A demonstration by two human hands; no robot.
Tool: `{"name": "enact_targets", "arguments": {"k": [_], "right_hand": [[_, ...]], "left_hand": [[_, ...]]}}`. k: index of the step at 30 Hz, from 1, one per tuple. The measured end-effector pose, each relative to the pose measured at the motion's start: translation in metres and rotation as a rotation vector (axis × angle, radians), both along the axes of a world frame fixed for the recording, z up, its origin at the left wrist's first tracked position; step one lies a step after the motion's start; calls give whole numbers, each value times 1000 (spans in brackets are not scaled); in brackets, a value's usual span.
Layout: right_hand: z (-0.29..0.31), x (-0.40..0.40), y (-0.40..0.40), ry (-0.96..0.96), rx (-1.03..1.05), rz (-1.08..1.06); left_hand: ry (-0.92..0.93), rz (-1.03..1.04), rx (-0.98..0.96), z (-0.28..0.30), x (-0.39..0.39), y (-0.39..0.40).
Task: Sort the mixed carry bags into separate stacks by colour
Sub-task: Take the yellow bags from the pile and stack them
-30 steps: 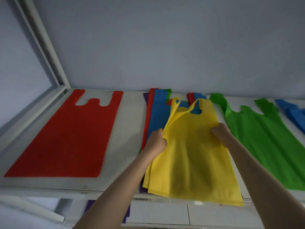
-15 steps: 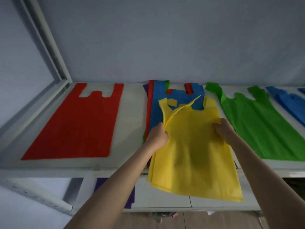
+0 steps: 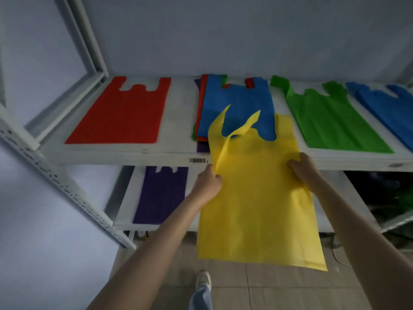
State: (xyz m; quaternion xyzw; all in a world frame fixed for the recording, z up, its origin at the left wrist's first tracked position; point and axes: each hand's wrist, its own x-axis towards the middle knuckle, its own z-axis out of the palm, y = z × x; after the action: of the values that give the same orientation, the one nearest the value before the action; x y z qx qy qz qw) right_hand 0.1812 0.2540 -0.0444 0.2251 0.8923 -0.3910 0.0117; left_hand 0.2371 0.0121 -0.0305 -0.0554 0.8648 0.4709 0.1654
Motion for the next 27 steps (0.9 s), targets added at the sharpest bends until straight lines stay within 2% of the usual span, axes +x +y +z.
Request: {"name": "enact_targets", "arguments": {"k": [6, 14, 21, 25, 27], "right_hand": [[-43, 63, 12, -126, -56, 40], [-113, 85, 5, -322, -47, 62], [-182, 45, -4, -476, -6, 51], [-224, -28, -8, -544, 0, 83], [-237, -81, -13, -505, -7, 125]], "left_hand": [[-126, 2, 51, -34, 68, 4], [-277, -11, -75, -98, 83, -3], [-387, 17, -59, -174, 27, -9], [-428, 30, -143, -220, -42, -12], [-383, 69, -163, -240, -91, -15]]}}
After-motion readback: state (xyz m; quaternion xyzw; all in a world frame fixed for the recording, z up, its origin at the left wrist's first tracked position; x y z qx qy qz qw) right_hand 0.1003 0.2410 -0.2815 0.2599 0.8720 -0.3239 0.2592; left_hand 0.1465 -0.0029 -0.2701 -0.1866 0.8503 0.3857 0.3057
